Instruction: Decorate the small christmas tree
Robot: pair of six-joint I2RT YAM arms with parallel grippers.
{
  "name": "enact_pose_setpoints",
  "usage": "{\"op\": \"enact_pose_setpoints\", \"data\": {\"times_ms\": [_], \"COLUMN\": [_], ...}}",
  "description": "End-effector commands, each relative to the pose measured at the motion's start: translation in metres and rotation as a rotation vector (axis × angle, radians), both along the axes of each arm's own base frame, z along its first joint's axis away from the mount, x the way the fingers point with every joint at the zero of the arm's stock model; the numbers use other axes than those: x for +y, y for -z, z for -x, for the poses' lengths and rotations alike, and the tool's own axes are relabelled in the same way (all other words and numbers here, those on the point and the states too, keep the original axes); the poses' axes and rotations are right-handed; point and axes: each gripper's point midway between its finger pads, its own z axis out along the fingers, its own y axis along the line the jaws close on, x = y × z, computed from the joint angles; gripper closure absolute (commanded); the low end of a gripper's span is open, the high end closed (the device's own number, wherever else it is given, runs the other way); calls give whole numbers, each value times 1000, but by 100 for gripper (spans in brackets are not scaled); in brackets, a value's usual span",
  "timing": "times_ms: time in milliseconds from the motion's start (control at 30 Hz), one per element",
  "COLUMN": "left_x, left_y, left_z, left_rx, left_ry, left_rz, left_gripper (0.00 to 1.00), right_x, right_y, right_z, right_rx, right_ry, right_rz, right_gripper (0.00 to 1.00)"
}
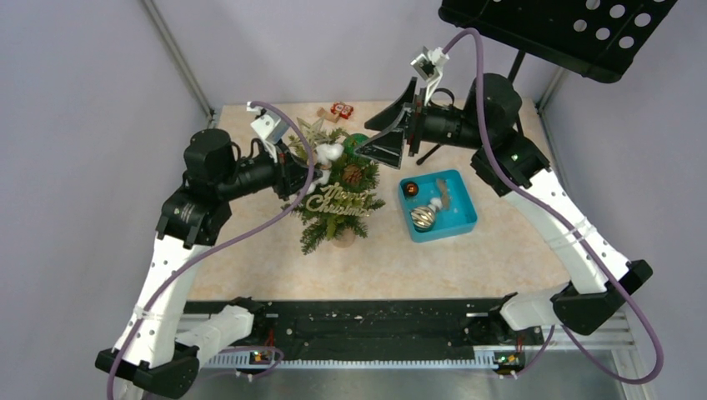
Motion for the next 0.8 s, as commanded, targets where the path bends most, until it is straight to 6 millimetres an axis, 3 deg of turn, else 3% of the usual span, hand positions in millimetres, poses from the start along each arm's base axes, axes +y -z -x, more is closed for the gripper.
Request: {"op": "enact_pose_setpoints", "data": {"times_ms": [0, 100, 167, 333, 467, 767], "left_x": [-2, -1, -1, 5, 11, 21], "left_y": [-1, -3, -2, 3, -1, 9], "left_z": [-3, -7, -4, -5, -6, -12], "left_rx": [-46, -50, -51, -37, -48, -48], "left_ry": [19, 4, 16, -19, -55, -104], "left_rz": [1, 4, 4, -17, -22, -49], "left_gripper": [100, 100, 95, 59, 43, 44], "right_x": [-10, -10, -9, -7, -5, -4], "right_y": [-28, -27, -26, -24, -24, -24], "right_z": [12, 12, 12, 10, 9, 11], "right_rx": [-73, -71, -69, -62, -56, -53], "right_ry": [24, 23, 21, 20, 10, -2], "right_rz": [-67, -66, -65, -62, -61, -65], "right_gripper": [2, 2, 2, 2, 2, 2]}}
